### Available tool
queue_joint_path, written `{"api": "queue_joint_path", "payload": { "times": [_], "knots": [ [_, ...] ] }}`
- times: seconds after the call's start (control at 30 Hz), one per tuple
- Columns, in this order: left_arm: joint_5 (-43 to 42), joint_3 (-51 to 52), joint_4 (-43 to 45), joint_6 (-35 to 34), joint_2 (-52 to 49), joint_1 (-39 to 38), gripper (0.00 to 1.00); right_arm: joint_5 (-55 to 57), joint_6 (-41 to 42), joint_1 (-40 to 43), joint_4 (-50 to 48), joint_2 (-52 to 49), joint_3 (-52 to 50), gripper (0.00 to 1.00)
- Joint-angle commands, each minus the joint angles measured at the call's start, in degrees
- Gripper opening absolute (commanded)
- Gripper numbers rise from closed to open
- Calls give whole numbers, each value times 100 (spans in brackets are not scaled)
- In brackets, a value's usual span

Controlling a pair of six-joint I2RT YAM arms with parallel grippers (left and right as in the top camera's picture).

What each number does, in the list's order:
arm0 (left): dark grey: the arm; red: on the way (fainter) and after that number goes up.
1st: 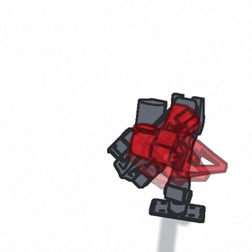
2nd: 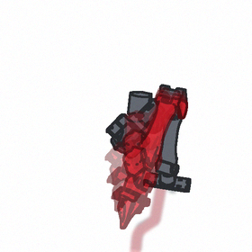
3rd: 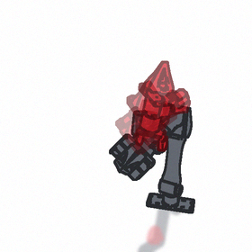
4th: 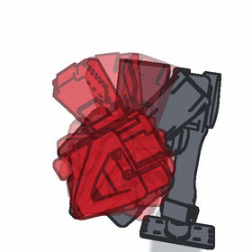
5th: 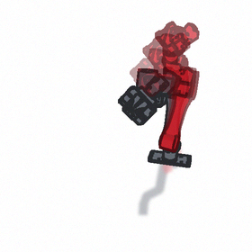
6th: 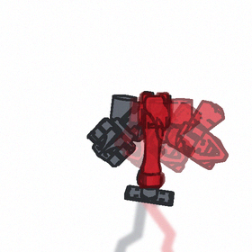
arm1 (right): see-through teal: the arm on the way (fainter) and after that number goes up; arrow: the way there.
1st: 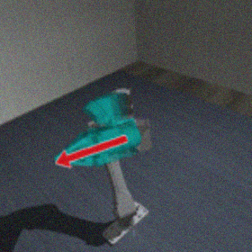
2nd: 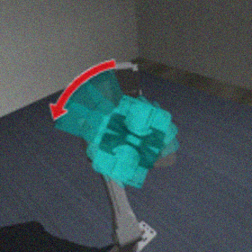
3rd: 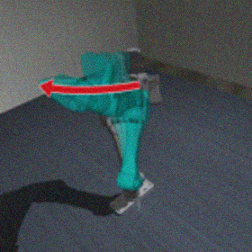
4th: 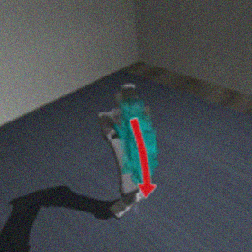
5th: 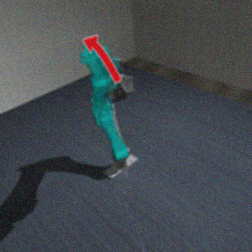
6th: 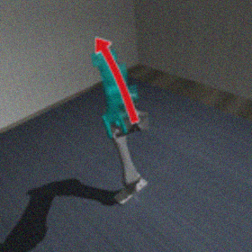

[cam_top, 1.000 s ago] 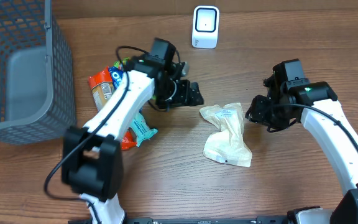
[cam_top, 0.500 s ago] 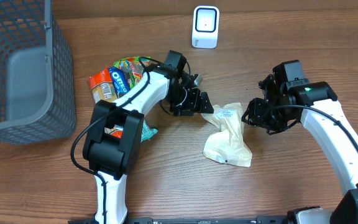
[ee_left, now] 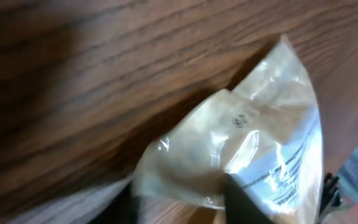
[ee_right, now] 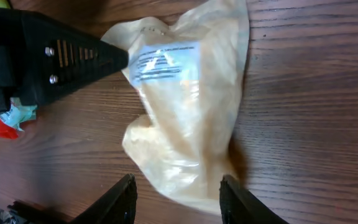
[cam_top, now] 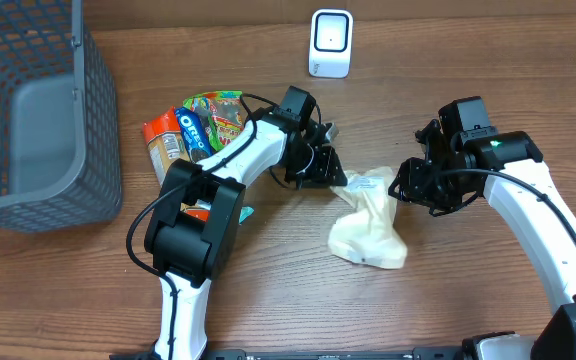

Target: Scan the item barcode

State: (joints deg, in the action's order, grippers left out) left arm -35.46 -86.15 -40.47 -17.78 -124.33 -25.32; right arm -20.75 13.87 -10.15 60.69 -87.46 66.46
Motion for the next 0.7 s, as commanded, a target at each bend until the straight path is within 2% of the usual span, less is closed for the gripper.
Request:
{"api": "queue_joint_path", "payload": {
  "times": [0.0,0.03,0.23,0.37,0.4,0.5,0.53,0.57,0.67],
  "knots": [
    [48,55,57,-273,-157,-22,9,-37,-46,15,-7,109,151,44],
    [-28,55,76,-297,-157,-22,4,-37,-46,15,-4,109,151,45],
    [-466,55,131,-282,-157,-20,4,-37,-44,15,-2,109,151,45],
    [-466,55,98,-190,-157,-13,4,-35,-46,15,15,109,151,45],
    [-463,55,50,-175,-157,-15,9,-35,-46,15,15,109,149,45],
    [-452,55,-31,-57,-157,-15,57,-35,-46,15,13,109,151,45],
    [-402,57,-42,-61,-157,-24,66,-35,-46,15,13,109,151,45],
    [-332,61,-37,-63,-160,-44,70,-35,-48,15,11,109,151,45],
    [-181,63,46,-94,-201,-127,70,-35,-48,15,11,109,151,45]
  ]
}}
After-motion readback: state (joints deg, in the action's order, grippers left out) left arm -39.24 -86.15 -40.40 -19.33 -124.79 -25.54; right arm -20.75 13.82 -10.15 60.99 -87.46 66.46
